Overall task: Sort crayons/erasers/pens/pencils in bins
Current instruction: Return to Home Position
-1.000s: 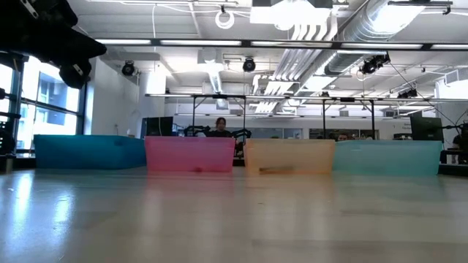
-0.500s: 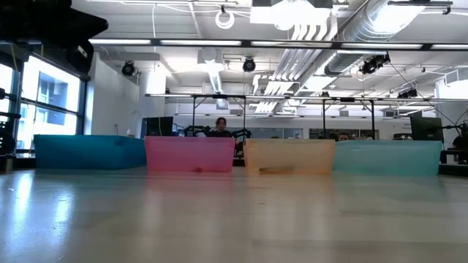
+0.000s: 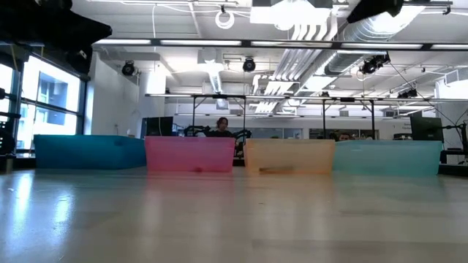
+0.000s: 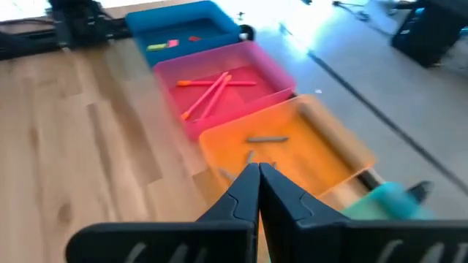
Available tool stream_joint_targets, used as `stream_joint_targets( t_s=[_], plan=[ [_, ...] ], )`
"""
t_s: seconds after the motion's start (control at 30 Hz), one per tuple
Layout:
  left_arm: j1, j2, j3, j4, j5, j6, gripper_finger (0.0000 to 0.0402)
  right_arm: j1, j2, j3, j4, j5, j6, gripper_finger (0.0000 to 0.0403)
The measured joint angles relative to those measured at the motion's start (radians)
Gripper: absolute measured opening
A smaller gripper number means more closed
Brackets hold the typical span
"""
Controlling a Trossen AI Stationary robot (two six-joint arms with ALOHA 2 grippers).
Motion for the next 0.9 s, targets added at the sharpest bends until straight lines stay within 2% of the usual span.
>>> stream_joint_targets(
  t_s=[0.1,0.43,0.67,0.9],
  plan=[
    [0.0,0.0,0.0,0.0,-0.035,-0.025,0.0003,0.009,-0.078,-0.123,0.09,-0.039,-0.002,0.0],
    [0.0,0.0,0.0,0.0,-0.037,-0.028,0.0003,0.038,-0.332,-0.489,0.405,-0.041,-0.008,0.0],
    [0.0,0.0,0.0,-0.031,-0.038,-0.028,0.0003,0.038,-0.487,-0.651,0.494,-0.069,0.01,0.0],
    [0.0,0.0,0.0,-0.054,-0.038,-0.028,0.0003,0.038,-0.589,-0.743,0.508,-0.095,0.009,0.0]
  ],
)
